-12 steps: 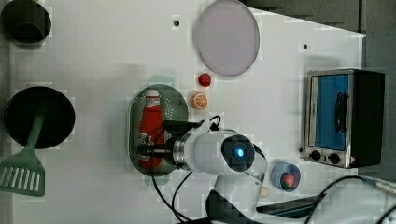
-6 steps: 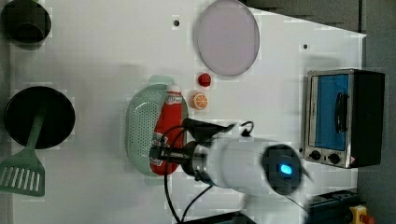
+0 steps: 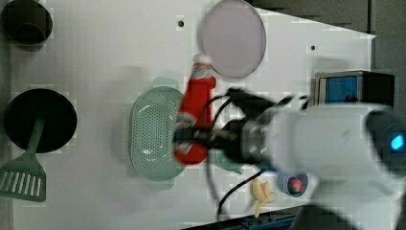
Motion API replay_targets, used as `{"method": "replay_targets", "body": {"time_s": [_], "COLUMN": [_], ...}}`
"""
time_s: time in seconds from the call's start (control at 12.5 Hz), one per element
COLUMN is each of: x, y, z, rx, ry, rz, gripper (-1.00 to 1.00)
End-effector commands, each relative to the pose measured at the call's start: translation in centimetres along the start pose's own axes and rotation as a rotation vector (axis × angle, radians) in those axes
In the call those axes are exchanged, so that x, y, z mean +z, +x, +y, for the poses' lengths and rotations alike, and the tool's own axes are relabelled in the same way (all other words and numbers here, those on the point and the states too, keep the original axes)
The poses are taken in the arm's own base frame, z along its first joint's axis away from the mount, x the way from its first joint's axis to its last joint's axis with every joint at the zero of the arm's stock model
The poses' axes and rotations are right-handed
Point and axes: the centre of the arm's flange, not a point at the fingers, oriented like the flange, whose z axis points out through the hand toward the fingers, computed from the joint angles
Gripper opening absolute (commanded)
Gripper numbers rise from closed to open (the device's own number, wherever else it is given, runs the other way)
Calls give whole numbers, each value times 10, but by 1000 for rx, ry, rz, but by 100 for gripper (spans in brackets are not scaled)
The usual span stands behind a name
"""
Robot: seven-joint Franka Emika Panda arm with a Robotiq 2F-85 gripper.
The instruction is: Pick ketchup from strainer and place it on the table
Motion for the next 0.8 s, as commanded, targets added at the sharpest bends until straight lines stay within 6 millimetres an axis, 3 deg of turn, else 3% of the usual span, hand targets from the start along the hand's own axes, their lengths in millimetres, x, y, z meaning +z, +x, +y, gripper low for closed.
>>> {"method": "replay_targets", "body": {"time_s": [0.08, 0.48, 0.8], "x": [-30, -41, -30], "y": [109, 191, 233], "z": [87, 198, 297], "rx": [173, 150, 123], "ry": [11, -7, -60], "rz": [13, 44, 33], "gripper": [19, 19, 19]}}
